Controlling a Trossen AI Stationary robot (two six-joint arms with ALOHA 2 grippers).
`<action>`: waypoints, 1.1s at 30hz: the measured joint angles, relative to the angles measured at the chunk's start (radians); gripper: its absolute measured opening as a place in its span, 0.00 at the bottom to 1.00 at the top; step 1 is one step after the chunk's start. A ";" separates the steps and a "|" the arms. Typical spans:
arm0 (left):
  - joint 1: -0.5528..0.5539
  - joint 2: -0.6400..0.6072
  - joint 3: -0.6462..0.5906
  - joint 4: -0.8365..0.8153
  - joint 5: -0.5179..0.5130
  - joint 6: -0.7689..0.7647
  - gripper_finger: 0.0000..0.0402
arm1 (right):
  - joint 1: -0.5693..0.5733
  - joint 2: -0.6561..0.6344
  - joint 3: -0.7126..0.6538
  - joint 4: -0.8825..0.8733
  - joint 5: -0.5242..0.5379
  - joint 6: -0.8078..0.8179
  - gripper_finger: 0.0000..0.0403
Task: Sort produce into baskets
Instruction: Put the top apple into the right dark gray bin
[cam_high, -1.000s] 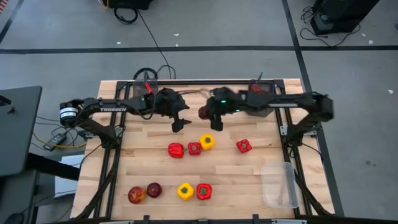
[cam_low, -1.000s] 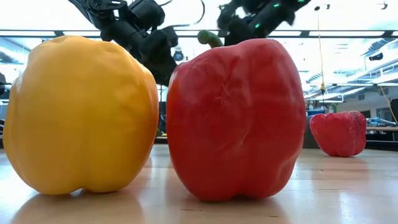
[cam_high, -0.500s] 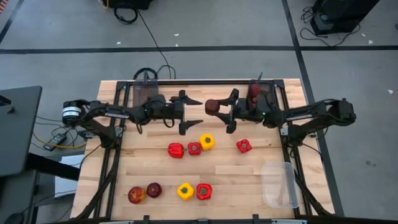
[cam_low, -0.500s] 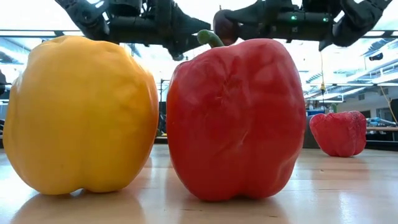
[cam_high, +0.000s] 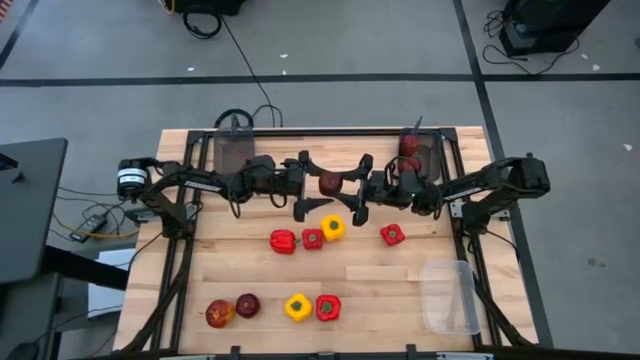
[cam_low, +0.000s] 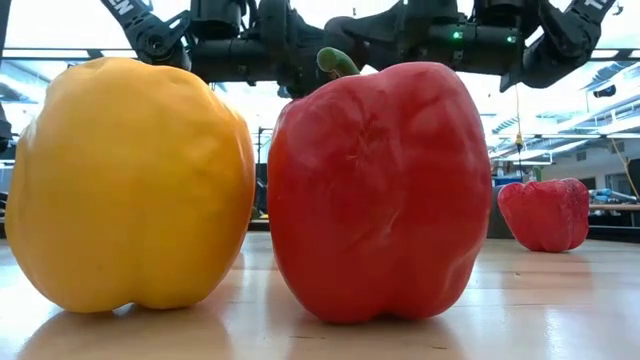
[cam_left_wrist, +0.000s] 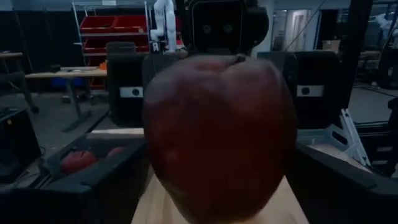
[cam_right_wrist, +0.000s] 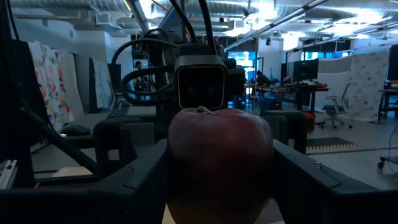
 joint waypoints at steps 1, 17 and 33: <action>0.000 0.000 0.000 0.000 0.002 -0.003 0.86 | 0.001 0.000 0.000 0.002 0.003 0.000 0.60; 0.013 -0.002 0.002 -0.071 0.012 0.030 0.59 | -0.009 -0.058 0.001 -0.138 0.010 0.054 0.71; 0.016 -0.001 0.000 -0.173 -0.034 0.086 0.58 | -0.074 -0.042 0.828 -1.794 -0.033 0.122 0.90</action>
